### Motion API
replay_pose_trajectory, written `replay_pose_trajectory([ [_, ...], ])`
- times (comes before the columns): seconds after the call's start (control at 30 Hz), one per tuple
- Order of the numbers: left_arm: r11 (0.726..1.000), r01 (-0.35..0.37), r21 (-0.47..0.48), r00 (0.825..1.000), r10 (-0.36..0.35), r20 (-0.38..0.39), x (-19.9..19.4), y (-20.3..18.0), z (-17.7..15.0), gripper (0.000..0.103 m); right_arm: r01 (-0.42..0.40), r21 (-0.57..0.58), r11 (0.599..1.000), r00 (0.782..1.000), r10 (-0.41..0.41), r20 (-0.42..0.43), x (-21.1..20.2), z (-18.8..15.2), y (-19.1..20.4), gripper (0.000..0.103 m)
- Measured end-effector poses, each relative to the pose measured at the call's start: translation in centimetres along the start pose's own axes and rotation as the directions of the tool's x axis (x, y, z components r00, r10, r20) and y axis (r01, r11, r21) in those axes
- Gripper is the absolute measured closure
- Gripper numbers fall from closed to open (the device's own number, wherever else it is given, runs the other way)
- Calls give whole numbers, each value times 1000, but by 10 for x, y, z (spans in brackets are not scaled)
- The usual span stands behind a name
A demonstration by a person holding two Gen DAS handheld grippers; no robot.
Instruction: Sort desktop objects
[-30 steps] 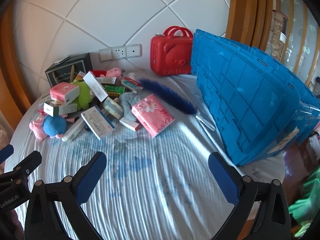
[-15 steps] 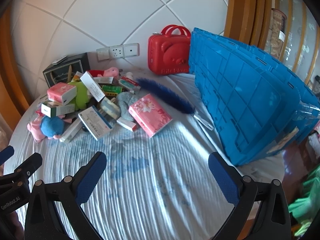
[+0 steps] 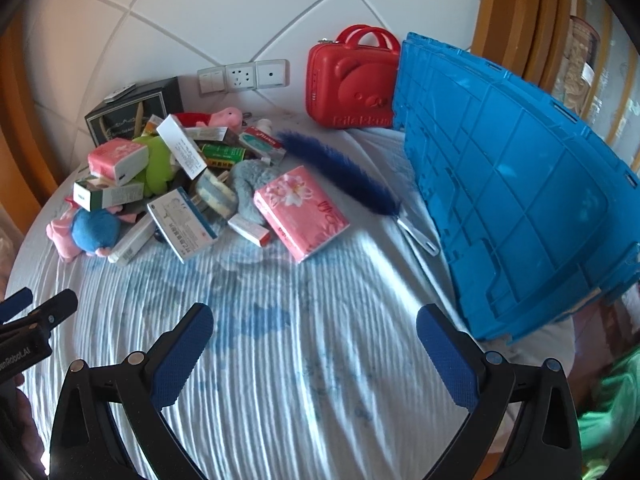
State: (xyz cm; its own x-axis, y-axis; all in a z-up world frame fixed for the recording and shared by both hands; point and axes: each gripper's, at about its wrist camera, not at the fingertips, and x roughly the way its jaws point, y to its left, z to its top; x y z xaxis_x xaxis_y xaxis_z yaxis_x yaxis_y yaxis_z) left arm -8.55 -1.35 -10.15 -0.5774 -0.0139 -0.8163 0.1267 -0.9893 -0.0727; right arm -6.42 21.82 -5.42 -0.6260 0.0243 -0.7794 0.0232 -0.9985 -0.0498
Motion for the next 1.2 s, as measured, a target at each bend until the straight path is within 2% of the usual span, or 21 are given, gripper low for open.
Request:
replay_pose_trajectory([
  [0.1,998,-49,-26,998,48,-35,22,1,6,0,-20,-12,1000,999,20,-29,21,8,-7,0],
  [0.2,996,-63,-58,996,59,-63,43,-5,17,0,-43,-24,999,998,41,-57,45,19,-14,0],
  [0.47,990,-124,-70,986,114,-124,122,-49,70,0,-87,-42,995,987,80,-141,124,55,-34,0],
  [0.63,977,-198,-81,969,183,-165,183,-75,98,0,-128,-60,990,974,115,-195,176,78,-37,0],
  [0.77,959,-258,-115,949,229,-218,221,-79,99,1,-181,-79,980,958,157,-239,208,87,-32,0],
  [0.8,962,-237,-137,953,203,-224,228,-77,98,1,-199,-85,976,953,172,-249,214,89,-29,0],
  [0.9,950,-296,-100,937,268,-226,241,-79,99,1,-240,-118,964,940,200,-277,231,93,-21,0],
  [1.0,961,-272,-41,936,255,-242,249,-78,97,2,-260,-136,956,932,212,-295,248,97,-15,0],
  [1.03,967,-250,-48,943,232,-240,247,-75,96,5,-274,-132,953,927,225,-301,253,99,-14,0],
  [1.1,976,-215,-47,948,196,-250,242,-71,94,17,-283,-140,949,921,228,-317,261,100,-11,0],
  [1.2,984,-178,-19,953,168,-254,231,-69,90,23,-262,-167,950,922,196,-334,274,101,-6,0],
])
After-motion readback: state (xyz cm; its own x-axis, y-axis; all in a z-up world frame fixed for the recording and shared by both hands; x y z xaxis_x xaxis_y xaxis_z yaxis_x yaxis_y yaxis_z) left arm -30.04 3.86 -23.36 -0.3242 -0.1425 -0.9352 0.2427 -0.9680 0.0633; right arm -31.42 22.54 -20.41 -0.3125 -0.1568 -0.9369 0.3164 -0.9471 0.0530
